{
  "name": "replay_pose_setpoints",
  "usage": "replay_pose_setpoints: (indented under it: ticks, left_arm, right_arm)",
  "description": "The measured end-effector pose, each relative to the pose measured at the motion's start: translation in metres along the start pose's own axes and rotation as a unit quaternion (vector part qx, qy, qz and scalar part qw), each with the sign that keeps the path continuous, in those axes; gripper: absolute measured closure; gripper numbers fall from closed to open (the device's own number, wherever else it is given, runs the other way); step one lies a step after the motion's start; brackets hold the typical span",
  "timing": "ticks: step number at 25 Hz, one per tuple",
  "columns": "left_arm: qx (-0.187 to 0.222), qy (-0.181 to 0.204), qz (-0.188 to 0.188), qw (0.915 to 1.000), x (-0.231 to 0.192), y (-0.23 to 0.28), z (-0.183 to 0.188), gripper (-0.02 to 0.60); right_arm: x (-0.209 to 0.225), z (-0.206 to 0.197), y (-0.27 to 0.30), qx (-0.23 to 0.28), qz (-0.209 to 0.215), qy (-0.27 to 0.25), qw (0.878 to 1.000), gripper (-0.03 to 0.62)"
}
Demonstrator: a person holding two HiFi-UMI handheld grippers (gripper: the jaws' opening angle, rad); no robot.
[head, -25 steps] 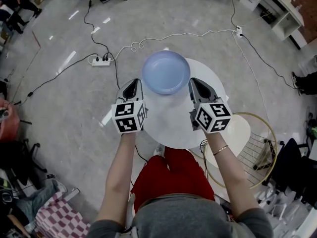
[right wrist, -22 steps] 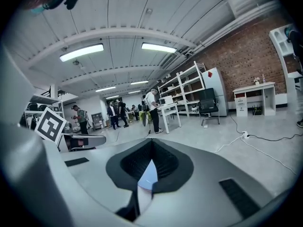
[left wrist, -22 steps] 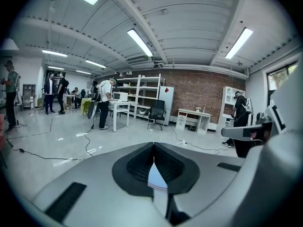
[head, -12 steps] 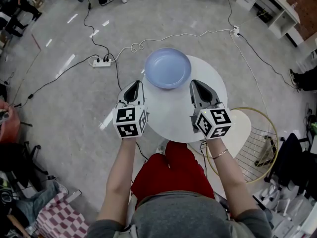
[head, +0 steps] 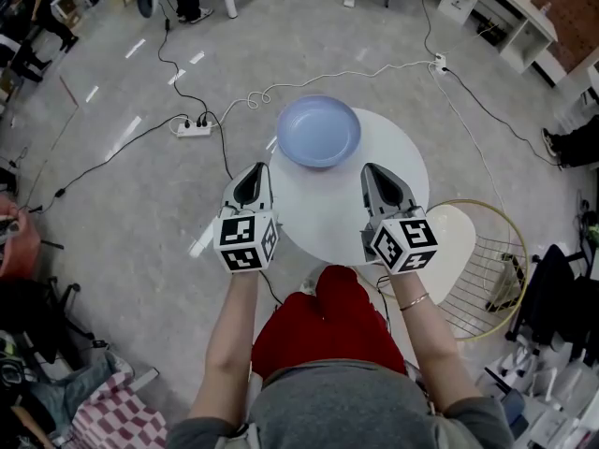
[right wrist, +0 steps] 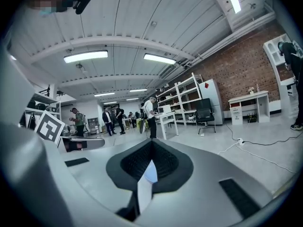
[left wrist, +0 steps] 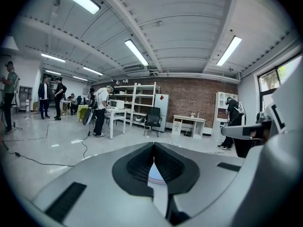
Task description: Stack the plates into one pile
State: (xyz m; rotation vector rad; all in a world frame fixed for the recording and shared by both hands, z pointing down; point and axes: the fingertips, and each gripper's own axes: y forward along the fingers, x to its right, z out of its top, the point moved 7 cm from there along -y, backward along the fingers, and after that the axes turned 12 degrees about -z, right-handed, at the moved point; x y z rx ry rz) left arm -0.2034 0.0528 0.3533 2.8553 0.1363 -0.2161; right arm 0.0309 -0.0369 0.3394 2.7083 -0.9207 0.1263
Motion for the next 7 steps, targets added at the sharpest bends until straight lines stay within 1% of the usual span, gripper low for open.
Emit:
replay_pose_setpoints:
  ticks: [7]
  left_arm:
    - [0.012,0.021,-0.004,0.9997,0.005,-0.017,0.003,0.565]
  right_arm:
    - [-0.009,-0.002,-0.013,0.005,-0.004,-0.009,1.0,0.566]
